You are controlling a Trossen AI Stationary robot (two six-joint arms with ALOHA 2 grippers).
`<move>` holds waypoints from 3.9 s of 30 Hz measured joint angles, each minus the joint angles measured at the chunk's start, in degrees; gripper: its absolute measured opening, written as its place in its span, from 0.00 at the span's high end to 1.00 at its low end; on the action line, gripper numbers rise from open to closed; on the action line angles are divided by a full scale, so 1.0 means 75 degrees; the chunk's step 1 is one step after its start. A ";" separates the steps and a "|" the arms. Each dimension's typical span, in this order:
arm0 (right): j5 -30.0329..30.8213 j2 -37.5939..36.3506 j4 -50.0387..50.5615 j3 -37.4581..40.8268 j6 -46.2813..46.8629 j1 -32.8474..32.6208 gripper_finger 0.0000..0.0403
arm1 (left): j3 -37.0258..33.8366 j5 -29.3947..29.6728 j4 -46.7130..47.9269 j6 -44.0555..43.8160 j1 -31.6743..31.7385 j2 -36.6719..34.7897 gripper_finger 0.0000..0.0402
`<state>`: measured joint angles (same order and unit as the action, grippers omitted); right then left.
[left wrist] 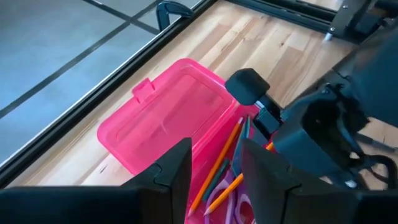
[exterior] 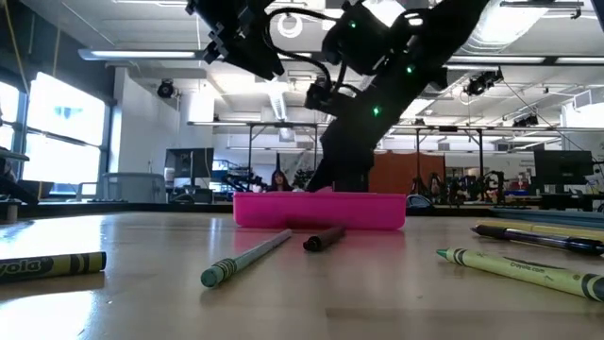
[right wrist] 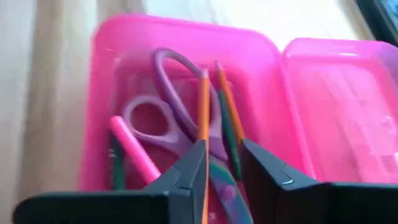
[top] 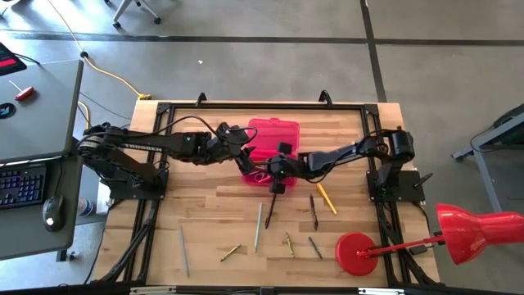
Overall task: Pick & place school supplies into a supply box
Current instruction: Put the yellow pen into the pink supply box
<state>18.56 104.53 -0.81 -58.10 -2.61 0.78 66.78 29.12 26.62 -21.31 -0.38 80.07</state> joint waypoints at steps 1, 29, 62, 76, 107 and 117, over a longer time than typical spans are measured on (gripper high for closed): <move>-0.0049 0.0000 0.0146 -0.0111 -0.0003 -0.0014 0.80 | 0.0000 0.0000 0.0010 -0.0002 0.0000 0.0000 0.59; 0.0520 -0.0827 1.0063 -0.1656 0.6721 -0.3112 0.73 | -0.0379 -0.0202 0.0361 -0.0629 0.0000 0.0009 0.59; 0.1644 -0.4940 0.3555 0.4517 0.8727 -0.4284 0.73 | -0.0379 -0.0209 0.0832 -0.1199 -0.0201 0.0093 0.59; 0.1255 -0.4202 0.3333 0.4496 0.9102 -0.4284 0.73 | -0.0377 0.0058 0.0800 -0.1201 -0.0201 0.0093 0.59; 0.3286 -0.4048 0.0431 0.3088 0.4155 -0.3646 0.97 | -0.0376 0.0052 0.0725 -0.1202 -0.0201 0.0090 0.59; 0.1043 -0.3029 0.0429 0.1372 0.1212 -0.1212 0.97 | -0.0370 -0.0077 -0.0119 -0.0657 -0.0201 0.0090 0.59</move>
<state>26.38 81.81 2.40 -47.81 6.48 -8.32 64.01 28.55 25.73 -26.24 -1.89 80.75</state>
